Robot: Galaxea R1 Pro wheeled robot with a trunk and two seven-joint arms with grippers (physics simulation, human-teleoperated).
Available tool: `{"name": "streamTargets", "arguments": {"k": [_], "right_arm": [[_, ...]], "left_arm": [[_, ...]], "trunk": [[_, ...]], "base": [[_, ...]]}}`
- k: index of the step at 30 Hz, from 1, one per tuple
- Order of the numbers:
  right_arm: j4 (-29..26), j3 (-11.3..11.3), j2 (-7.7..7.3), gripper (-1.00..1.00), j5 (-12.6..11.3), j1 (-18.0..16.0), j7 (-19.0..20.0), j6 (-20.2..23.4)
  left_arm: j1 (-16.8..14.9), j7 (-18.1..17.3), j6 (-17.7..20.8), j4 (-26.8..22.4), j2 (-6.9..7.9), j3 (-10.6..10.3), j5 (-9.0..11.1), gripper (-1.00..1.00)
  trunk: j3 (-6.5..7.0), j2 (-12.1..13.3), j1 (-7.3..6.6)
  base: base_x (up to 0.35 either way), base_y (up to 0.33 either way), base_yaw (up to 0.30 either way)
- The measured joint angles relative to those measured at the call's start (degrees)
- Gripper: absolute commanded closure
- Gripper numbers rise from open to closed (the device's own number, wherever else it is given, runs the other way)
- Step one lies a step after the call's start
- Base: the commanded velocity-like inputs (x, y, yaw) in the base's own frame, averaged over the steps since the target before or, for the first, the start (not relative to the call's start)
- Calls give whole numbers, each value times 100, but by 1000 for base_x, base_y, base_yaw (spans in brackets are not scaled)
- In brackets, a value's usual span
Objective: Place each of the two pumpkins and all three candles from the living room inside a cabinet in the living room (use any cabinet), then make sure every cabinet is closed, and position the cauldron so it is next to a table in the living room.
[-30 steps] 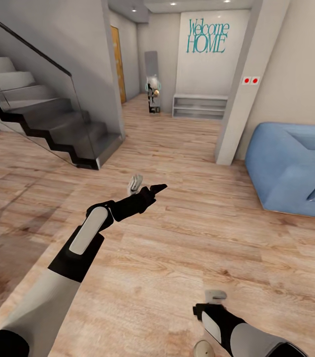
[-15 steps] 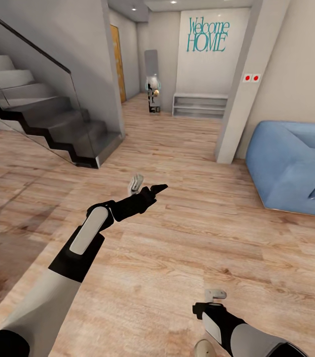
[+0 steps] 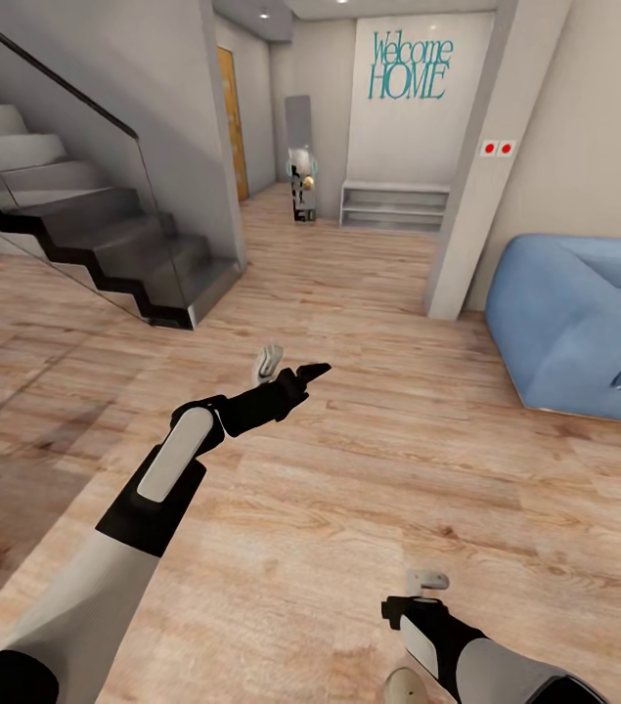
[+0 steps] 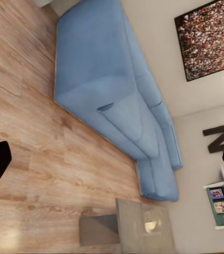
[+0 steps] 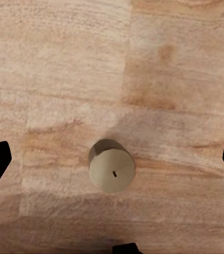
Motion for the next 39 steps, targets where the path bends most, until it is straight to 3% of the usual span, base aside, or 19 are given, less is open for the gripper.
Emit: {"name": "streamTargets", "arguments": {"k": [12,16,18,39], "right_arm": [[11,2,-58,-100,2,17,5,4],[66,-25,-12,-100,-31,26,-8,504],[63,-19,-10,-100,-24,26,4,554],[47,46,-22,-100,56,35,73,452]], "left_arm": [[-5,0,0,-2,0,0,9,-100],[-3,0,0,3,0,0,9,-100],[-3,0,0,4,0,0,9,-100],[-1,0,0,45,-21,0,8,-100]], "trunk": [[-215,-481,264],[-287,-642,351],[-323,-722,395],[-700,-1564,857]], "base": [[0,0,0],[0,0,0],[0,0,0],[0,0,0]]}}
